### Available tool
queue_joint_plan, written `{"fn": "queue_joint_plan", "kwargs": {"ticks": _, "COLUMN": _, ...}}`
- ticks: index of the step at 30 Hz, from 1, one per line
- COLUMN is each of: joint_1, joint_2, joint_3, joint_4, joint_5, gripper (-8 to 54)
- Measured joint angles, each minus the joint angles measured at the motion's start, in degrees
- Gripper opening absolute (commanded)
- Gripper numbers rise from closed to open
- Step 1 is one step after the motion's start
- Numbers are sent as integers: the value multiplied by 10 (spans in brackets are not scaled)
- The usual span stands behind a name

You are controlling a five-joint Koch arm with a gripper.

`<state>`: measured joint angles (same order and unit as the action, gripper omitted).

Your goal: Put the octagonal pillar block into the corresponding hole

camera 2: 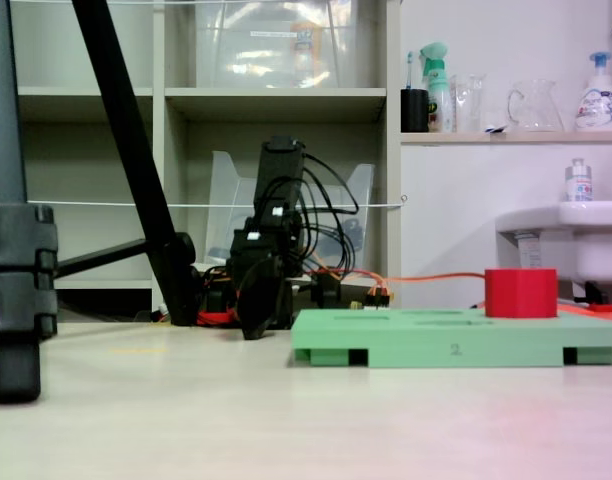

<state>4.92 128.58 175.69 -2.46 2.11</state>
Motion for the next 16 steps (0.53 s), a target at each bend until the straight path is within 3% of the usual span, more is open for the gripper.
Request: {"fn": "queue_joint_plan", "kwargs": {"ticks": 16, "joint_1": 0, "joint_2": 0, "joint_3": -1, "joint_4": 0, "joint_5": 1, "gripper": 345}}
